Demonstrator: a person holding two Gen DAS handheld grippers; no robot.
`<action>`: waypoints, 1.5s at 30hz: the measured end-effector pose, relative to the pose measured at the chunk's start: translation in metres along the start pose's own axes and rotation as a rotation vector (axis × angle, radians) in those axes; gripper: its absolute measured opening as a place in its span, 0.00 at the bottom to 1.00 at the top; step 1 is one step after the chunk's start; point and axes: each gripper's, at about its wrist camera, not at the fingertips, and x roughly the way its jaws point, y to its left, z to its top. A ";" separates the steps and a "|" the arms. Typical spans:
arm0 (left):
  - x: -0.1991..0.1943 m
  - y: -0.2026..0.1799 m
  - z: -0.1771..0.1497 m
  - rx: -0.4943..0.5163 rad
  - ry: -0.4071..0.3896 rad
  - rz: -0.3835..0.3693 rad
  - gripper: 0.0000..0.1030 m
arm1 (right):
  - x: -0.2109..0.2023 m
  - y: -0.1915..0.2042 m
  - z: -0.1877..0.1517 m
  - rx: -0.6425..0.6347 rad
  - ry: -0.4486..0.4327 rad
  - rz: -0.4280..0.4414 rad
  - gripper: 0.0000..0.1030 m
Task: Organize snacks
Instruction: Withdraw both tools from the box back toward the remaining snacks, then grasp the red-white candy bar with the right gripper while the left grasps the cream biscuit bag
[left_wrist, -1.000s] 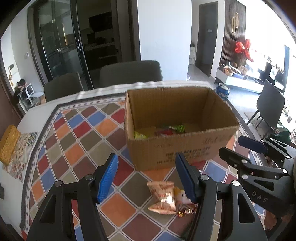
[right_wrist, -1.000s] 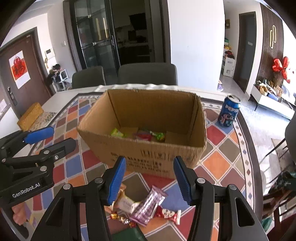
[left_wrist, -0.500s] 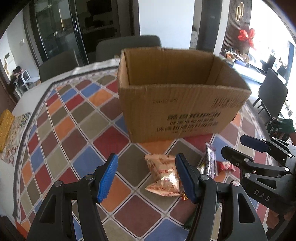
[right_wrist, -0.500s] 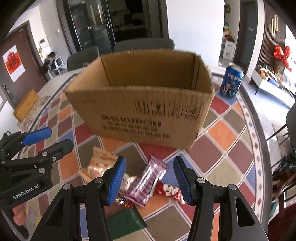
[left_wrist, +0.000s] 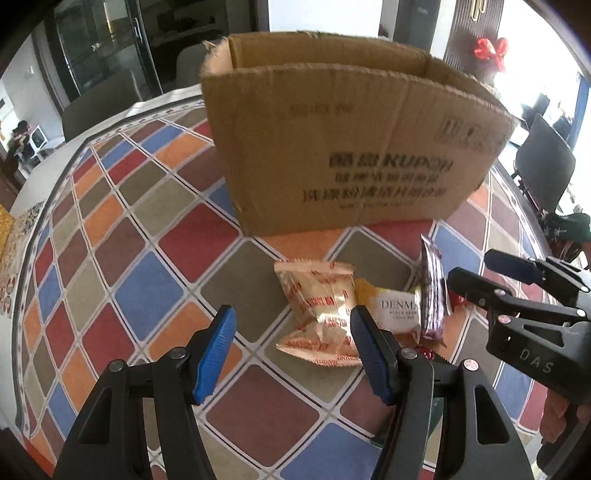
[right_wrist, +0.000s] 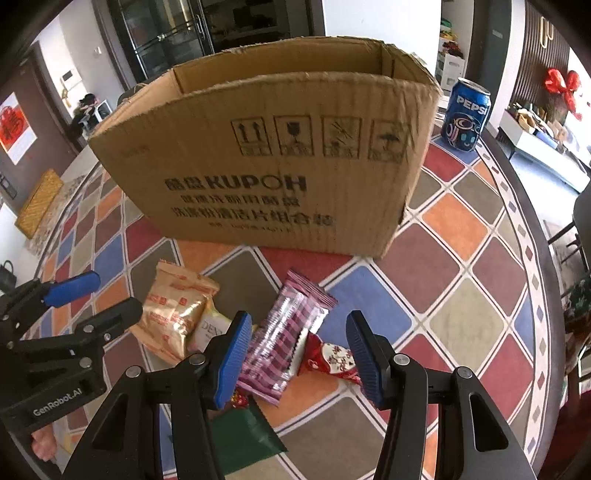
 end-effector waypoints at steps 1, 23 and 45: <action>0.002 -0.002 -0.002 0.004 0.005 -0.003 0.61 | 0.000 -0.001 -0.002 0.000 0.002 -0.005 0.53; 0.040 -0.015 -0.004 0.061 0.071 0.022 0.62 | 0.026 -0.024 -0.027 0.089 0.078 -0.007 0.61; 0.034 -0.011 0.000 0.035 0.012 -0.002 0.50 | 0.028 -0.025 -0.028 0.090 0.042 -0.029 0.48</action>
